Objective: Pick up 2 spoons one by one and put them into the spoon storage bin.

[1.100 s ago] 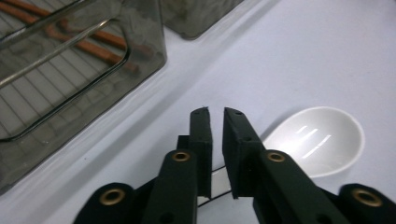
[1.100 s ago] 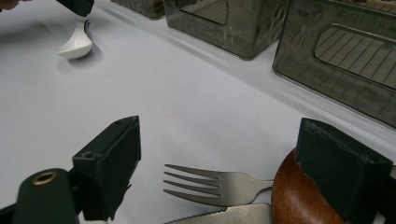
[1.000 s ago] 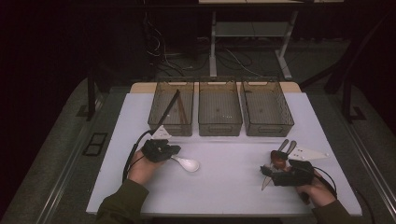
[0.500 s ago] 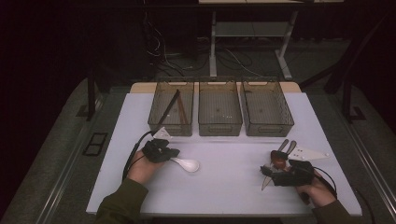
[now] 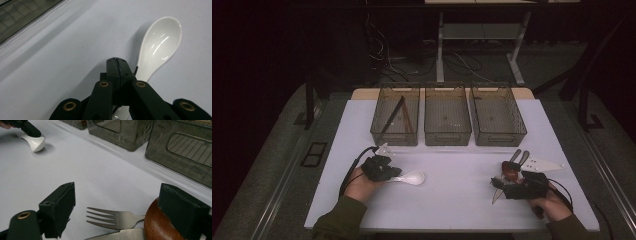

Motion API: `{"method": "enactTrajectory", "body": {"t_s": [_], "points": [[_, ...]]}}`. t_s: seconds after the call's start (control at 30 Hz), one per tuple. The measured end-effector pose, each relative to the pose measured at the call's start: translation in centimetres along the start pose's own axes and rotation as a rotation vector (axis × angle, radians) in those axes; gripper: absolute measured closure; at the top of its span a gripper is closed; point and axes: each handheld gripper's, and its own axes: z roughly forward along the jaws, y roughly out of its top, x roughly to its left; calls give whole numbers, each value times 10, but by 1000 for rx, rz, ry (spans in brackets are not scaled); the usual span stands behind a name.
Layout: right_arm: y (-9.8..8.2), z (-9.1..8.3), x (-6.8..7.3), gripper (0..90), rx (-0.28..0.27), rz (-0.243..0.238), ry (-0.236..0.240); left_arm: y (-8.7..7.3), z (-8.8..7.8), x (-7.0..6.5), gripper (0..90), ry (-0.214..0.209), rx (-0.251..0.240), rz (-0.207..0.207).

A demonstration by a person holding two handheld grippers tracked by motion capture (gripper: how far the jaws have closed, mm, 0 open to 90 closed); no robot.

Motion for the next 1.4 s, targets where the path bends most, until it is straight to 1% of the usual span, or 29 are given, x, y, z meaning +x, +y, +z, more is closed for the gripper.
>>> {"method": "enactTrajectory", "body": {"t_s": [0.07, 0.13, 0.23, 0.27, 0.37, 0.43, 0.47, 0.5, 0.6, 0.67, 0.77, 0.83, 1.0, 1.13, 1.23, 1.4], "points": [[0, 0, 0, 143, 3, -1, 0, 0, 0, -1, 889, 1, -7, -7], [0, 0, 0, 143, 3, -1, 0, 1, -1, 0, 886, 8, -17, -4], [0, 0, 0, 143, 3, -1, 1, 1, -2, 2, 836, 31, -44, 0], [0, 0, 0, 143, 4, -4, 0, 1, -3, 3, 819, 37, -46, 6], [0, 1, 0, 143, 5, -6, 0, 3, -6, 1, 760, 42, -81, 9], [0, 1, 0, 143, 7, -4, -1, 4, -6, 0, 698, 29, -106, 2], [0, 1, 0, 143, 7, -5, -2, 5, -6, -1, 665, 21, -114, 6], [0, 1, 0, 143, 7, -5, -2, 6, -5, -2, 643, 9, -122, -1], [0, 2, 0, 143, 6, -8, -1, 10, -1, -5, 572, -40, -146, -4], [0, 2, 0, 143, 8, -7, 1, 13, 2, -8, 537, -73, -171, -19], [0, 2, 0, 143, 8, -7, 0, 16, 7, -11, 482, -111, -192, -23], [0, 2, 0, 143, 8, -7, 0, 17, 10, -13, 442, -122, -187, -21], [-1, 2, 0, 143, 11, -9, 2, 17, 16, -16, 405, -132, -179, -10], [-1, 2, 1, 143, 12, -7, 1, 18, 18, -17, 401, -129, -167, 2], [-1, 2, 1, 143, 13, -7, 1, 17, 21, -18, 401, -124, -157, 2], [-1, 2, 0, 143, 13, -8, 1, 17, 24, -18, 403, -122, -138, 18]]}}
